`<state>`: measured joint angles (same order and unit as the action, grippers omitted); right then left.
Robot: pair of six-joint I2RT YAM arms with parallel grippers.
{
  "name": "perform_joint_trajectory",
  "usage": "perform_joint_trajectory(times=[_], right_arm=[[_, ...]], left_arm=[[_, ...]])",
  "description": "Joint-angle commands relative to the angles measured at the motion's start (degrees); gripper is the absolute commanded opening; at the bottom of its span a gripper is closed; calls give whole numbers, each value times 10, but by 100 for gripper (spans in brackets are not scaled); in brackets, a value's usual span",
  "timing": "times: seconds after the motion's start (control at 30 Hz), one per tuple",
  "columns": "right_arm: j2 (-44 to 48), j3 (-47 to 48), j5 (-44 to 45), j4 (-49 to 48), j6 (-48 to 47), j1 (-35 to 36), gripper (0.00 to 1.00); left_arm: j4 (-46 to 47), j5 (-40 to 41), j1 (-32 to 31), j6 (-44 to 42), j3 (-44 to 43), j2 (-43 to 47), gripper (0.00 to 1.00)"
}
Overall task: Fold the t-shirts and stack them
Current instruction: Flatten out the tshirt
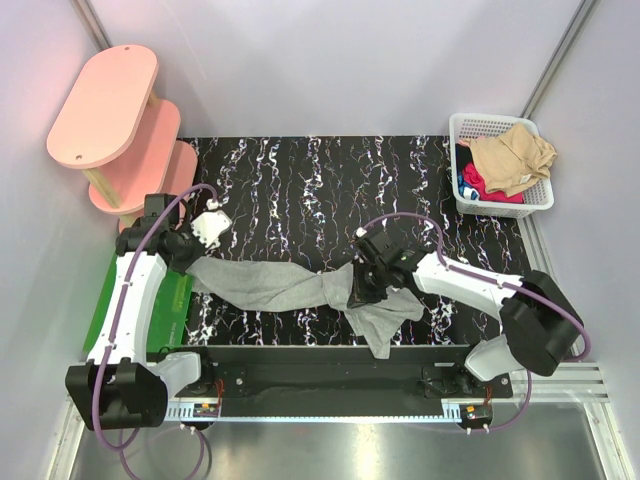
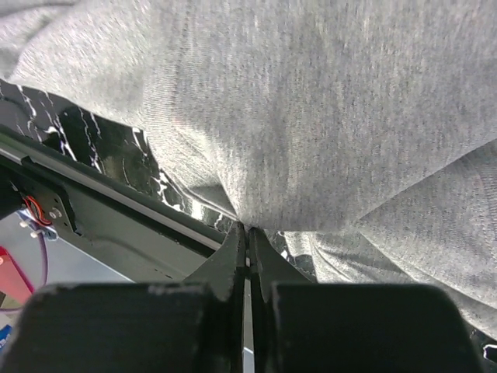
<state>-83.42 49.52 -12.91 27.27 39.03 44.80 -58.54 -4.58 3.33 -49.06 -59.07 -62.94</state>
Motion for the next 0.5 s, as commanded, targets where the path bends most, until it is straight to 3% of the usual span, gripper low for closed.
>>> perform_joint_trajectory(times=[0.0, 0.27, 0.47], right_arm=[[24, 58, 36, 13, -18, 1, 0], [105, 323, 259, 139, -159, 0, 0], [206, 396, 281, 153, -218, 0, 0]], left_arm=[[19, -10, 0, 8, -3, 13, 0], [74, 44, 9, 72, -102, 17, 0], [70, 86, 14, 106, -191, 45, 0]])
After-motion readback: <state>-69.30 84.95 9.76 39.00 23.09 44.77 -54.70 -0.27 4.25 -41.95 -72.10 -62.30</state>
